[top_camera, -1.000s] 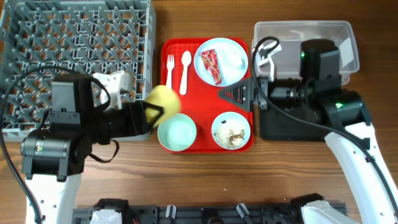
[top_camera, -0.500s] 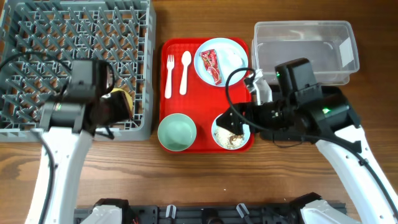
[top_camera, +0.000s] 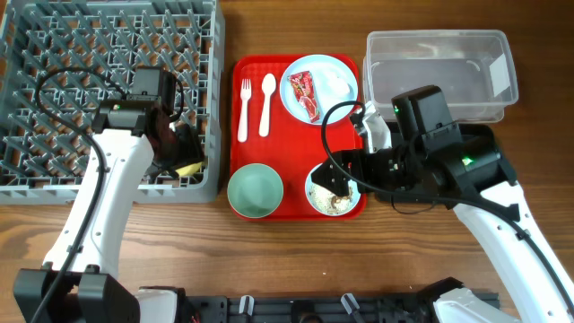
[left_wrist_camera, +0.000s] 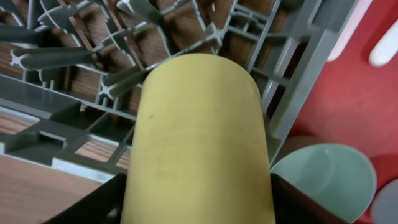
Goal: Sort waste into correct bins and load items into the dishwasher rack
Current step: 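Place the yellow cup into the dish rack with the left gripper, then grasp the light-blue bowl with rice and carry it to the black tray, then tip the light-blue bowl to dump rice onto the black tray, then return the empty light-blue bowl to the red tray with the right gripper, then grasp the red snack wrapper from the plate and drop it in the clear bin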
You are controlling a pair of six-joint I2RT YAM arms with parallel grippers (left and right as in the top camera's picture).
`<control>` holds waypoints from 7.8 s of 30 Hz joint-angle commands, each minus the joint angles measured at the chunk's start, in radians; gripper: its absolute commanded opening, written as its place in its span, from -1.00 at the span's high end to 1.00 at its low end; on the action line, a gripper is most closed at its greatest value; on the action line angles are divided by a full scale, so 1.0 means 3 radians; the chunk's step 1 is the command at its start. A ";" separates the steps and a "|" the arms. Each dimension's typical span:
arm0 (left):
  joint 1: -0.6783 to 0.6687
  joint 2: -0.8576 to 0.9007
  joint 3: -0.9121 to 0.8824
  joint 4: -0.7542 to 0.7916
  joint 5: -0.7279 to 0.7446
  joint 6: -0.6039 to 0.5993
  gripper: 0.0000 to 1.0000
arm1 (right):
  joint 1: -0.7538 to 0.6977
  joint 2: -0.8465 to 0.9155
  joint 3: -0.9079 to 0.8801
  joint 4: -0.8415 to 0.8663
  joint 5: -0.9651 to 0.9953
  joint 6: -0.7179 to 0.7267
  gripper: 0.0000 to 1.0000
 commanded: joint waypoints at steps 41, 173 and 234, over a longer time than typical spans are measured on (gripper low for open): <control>-0.0561 -0.1829 0.1083 -0.0678 0.0594 0.0065 -1.00 | 0.0741 0.1362 -0.0135 0.0384 0.1260 0.0765 0.07; -0.0561 -0.1862 0.1083 -0.0678 0.0594 0.0065 -1.00 | 0.1175 0.0624 -0.0739 0.1246 0.2317 0.0690 0.91; -0.0561 -0.1862 0.1083 -0.0678 0.0594 0.0065 -1.00 | 0.0762 0.3216 0.1146 0.1869 0.1673 -0.0587 0.15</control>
